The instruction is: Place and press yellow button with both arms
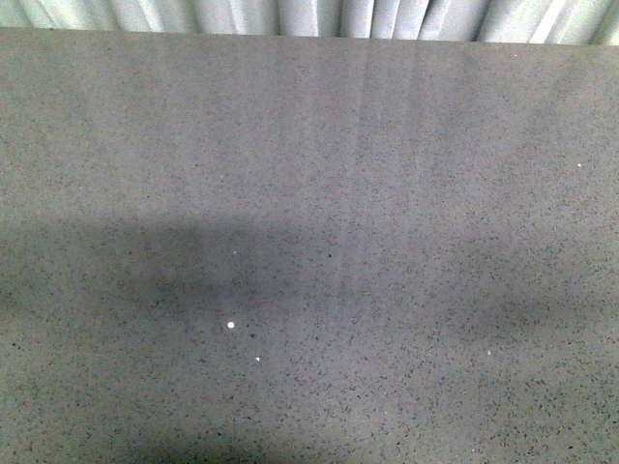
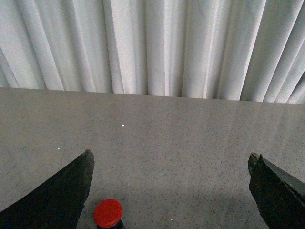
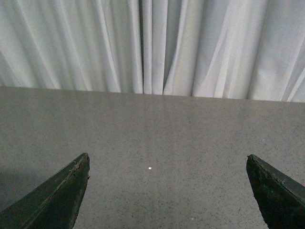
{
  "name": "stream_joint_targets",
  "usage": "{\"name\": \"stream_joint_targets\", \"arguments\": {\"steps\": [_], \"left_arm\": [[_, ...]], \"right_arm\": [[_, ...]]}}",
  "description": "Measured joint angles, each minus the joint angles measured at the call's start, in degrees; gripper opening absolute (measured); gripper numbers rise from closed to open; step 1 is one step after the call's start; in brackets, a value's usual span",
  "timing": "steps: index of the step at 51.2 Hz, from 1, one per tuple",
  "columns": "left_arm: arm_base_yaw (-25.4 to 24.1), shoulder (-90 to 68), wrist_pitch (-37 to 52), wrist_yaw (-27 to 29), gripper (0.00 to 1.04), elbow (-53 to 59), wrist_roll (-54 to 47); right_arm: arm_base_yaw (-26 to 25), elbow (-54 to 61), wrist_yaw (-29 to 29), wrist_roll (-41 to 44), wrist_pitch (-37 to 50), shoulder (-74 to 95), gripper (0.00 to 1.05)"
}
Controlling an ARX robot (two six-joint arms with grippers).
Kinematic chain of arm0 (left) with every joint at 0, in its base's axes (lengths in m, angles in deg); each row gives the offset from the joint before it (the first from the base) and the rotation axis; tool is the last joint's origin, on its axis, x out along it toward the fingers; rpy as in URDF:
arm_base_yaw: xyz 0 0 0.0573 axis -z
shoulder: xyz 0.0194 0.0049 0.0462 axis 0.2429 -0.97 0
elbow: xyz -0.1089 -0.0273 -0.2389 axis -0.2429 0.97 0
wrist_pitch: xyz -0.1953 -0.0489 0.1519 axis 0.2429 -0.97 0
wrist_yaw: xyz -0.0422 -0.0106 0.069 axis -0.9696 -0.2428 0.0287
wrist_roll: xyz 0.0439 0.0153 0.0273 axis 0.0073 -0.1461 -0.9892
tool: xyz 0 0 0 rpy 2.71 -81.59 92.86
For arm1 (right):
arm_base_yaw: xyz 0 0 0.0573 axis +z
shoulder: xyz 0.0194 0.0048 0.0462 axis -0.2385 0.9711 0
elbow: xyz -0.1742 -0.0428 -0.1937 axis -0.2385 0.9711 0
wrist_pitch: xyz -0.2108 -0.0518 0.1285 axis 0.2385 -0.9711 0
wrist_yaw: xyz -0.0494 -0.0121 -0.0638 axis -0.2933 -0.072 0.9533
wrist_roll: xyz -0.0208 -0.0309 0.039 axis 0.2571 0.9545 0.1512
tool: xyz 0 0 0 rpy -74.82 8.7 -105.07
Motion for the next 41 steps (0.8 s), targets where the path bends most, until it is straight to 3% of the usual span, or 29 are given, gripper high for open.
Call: {"name": "stream_joint_targets", "arguments": {"steps": [29,36,41], "left_arm": [[0.0,0.0,0.0,0.0,0.96,0.0,0.0],[-3.6,-13.3,-14.2,-14.4,0.96,-7.6,2.5],[-5.2,-24.9,-10.1,-15.8,0.96,-10.2,2.6]], "right_arm": [[0.0,0.0,0.0,0.0,0.0,0.0,0.96],[0.0,0.0,-0.1,0.0,0.0,0.0,0.96],[0.0,0.0,0.0,0.0,0.0,0.0,0.96]]}}
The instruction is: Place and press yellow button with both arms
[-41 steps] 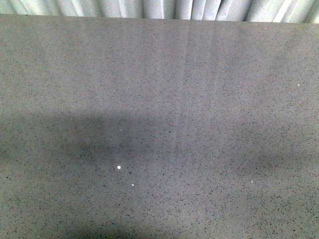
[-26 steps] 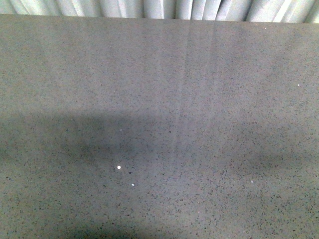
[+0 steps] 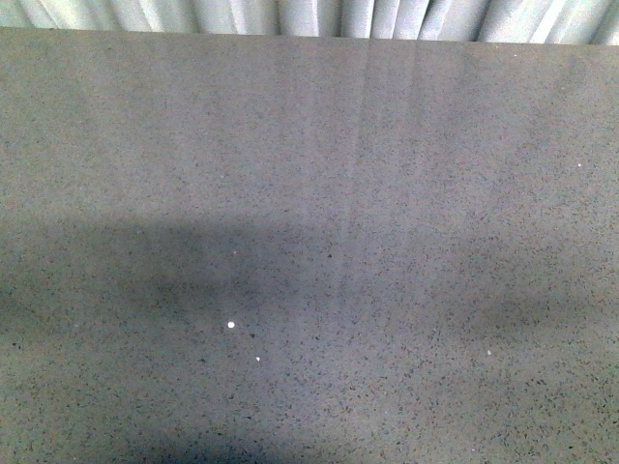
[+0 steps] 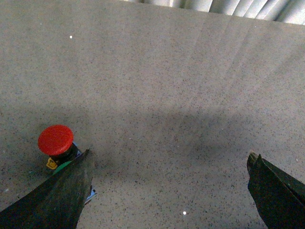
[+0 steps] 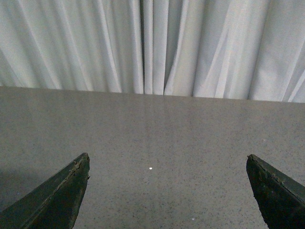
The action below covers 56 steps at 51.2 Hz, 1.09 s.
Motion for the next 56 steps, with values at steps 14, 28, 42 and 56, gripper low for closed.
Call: {"name": "stream_joint_targets", "arguments": {"steps": [14,28,42,56], "left_arm": [[-11.5,-31.7,26.7,0.1,0.96,-3.8,-4.7],[-19.1,-52.3,40.0,1.3,0.96,-7.5,-5.8],[-24.2,-62.3,44.9,3.3,0.96,-11.3,-5.9],[-28.3,-68.2,47.5,3.7,0.96,-12.5,-6.5]], "right_arm": [[0.0,0.0,0.0,0.0,0.0,0.0,0.96],[0.0,0.0,0.0,0.0,0.0,0.0,0.96],[0.0,0.0,0.0,0.0,0.0,0.0,0.96],[0.0,0.0,0.0,0.0,0.0,0.0,0.96]]}}
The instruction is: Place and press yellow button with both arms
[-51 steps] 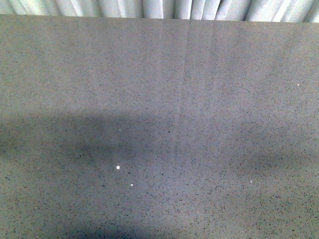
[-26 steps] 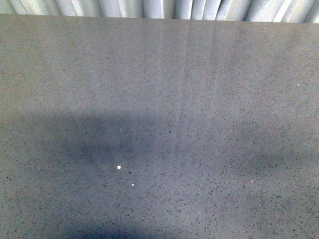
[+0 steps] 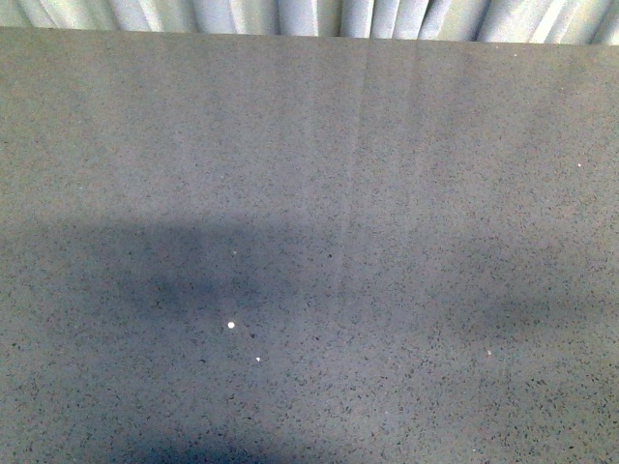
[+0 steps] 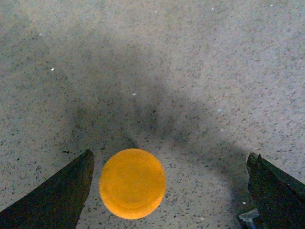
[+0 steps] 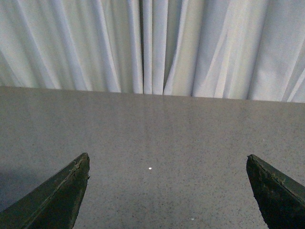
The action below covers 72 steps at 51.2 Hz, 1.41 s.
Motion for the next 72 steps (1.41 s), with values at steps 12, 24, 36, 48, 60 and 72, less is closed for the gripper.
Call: {"name": "stream_joint_targets", "arguments": {"steps": [12,24,36,48,60,72], "left_arm": [[-1.9,-4.3,1.9,0.0,0.96,-0.1,-0.8],[-2.1,-6.8,3.0,0.0,0.96,-1.0,-0.7],[-2.1,-8.3,3.9,0.0,0.87,-1.3,-0.7],[-2.0,-8.5,4.6,0.0,0.44,-1.3,-0.7],[-2.0,-8.7,5.0,-0.2,0.34,-1.3,-0.7],[-2.4,-5.8,3.1,-1.8,0.34,-1.3,-0.7]], "right_arm": [[0.0,0.0,0.0,0.0,0.0,0.0,0.96],[0.0,0.0,0.0,0.0,0.0,0.0,0.96],[0.0,0.0,0.0,0.0,0.0,0.0,0.96],[0.0,0.0,0.0,0.0,0.0,0.0,0.96],[0.0,0.0,0.0,0.0,0.0,0.0,0.96],[0.0,0.0,0.0,0.0,0.0,0.0,0.96]]}}
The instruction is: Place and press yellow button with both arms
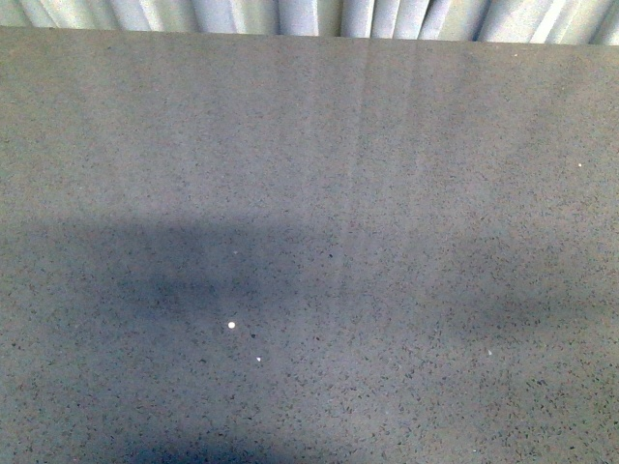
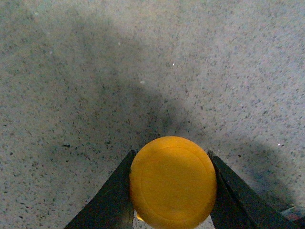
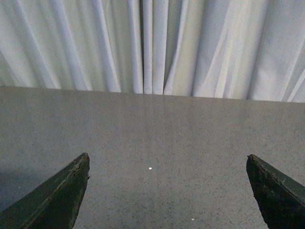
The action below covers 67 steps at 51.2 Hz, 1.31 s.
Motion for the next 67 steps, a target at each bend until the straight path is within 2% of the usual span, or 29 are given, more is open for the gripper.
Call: {"name": "stream_joint_targets", "arguments": {"steps": [8,13,19,24,27,28,30,33,37,48,67], "left_arm": [[1.0,9.7,-5.5,-1.0,0.34,-0.3,0.1],[4.7,15.2,-8.1,-0.7,0.34,-0.7,1.2],[11.9,19.9,-9.7,1.1,0.34,-0.5,2.6],[19.4,22.1,-9.8,3.7,0.34,0.2,4.4],[26.5,22.1,-8.7,6.5,0.34,1.1,6.0],[30.6,21.5,-7.9,8.1,0.34,1.5,6.9],[34.7,20.4,-6.8,9.7,0.34,1.8,7.8],[43.9,16.5,-3.8,13.0,0.34,1.9,10.1],[51.3,11.4,-0.6,15.8,0.34,1.9,12.0],[58.9,2.1,3.5,18.6,0.34,1.9,13.8],[61.4,-4.7,8.7,20.0,0.34,2.5,15.9]], "right_arm": [[0.0,0.0,0.0,0.0,0.0,0.0,0.96],[0.0,0.0,0.0,0.0,0.0,0.0,0.96],[0.0,0.0,0.0,0.0,0.0,0.0,0.96],[0.0,0.0,0.0,0.0,0.0,0.0,0.96],[0.0,0.0,0.0,0.0,0.0,0.0,0.96],[0.0,0.0,0.0,0.0,0.0,0.0,0.96],[0.0,0.0,0.0,0.0,0.0,0.0,0.96],[0.0,0.0,0.0,0.0,0.0,0.0,0.96],[0.0,0.0,0.0,0.0,0.0,0.0,0.96],[0.0,0.0,0.0,0.0,0.0,0.0,0.96],[0.0,0.0,0.0,0.0,0.0,0.0,0.96]]}}
